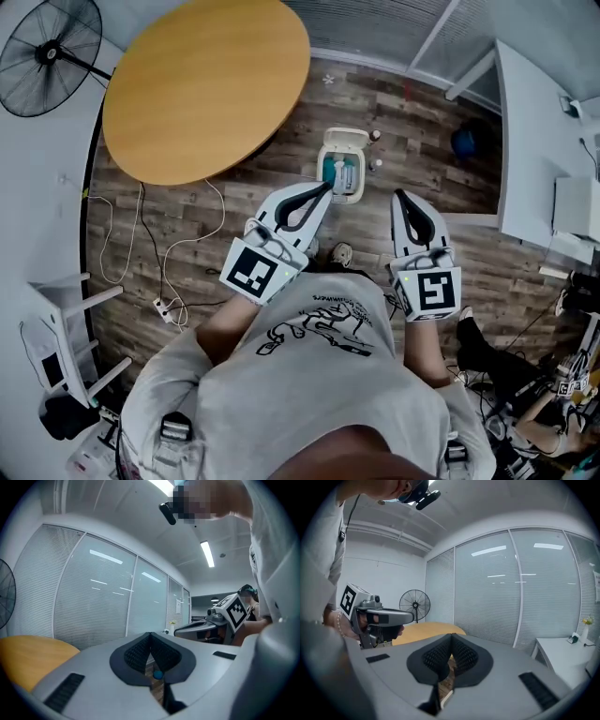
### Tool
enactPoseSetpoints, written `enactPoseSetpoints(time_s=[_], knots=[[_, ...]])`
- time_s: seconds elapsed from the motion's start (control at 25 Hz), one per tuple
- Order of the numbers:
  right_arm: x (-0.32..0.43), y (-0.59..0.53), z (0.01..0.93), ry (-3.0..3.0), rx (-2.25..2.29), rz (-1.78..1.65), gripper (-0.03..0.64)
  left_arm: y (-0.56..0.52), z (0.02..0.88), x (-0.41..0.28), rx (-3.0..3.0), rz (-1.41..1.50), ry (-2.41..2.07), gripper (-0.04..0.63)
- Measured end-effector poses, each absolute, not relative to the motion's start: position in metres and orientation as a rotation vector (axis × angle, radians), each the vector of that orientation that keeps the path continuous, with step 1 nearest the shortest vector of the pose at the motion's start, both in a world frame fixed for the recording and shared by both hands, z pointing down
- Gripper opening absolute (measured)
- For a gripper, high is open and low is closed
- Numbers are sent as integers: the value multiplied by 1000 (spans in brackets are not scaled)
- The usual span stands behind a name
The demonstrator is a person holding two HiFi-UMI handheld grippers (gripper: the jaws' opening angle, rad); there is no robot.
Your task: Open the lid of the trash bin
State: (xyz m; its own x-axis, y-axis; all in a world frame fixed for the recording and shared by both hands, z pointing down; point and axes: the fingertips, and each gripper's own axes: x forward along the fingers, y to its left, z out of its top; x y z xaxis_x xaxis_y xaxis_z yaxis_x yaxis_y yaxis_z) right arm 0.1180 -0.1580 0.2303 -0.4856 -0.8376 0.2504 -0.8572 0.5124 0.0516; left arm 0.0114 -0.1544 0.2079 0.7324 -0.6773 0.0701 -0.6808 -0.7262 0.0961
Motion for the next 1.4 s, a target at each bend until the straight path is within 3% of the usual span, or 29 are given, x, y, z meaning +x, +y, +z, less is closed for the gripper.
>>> enactPoseSetpoints(time_s=[0.68, 1.4], knots=[[116, -146, 164, -2571, 1467, -10, 6, -144, 148, 13, 2904, -17, -1085, 17], [119, -142, 154, -2576, 1492, -42, 6, -142, 142, 17, 2914, -35, -1074, 16]])
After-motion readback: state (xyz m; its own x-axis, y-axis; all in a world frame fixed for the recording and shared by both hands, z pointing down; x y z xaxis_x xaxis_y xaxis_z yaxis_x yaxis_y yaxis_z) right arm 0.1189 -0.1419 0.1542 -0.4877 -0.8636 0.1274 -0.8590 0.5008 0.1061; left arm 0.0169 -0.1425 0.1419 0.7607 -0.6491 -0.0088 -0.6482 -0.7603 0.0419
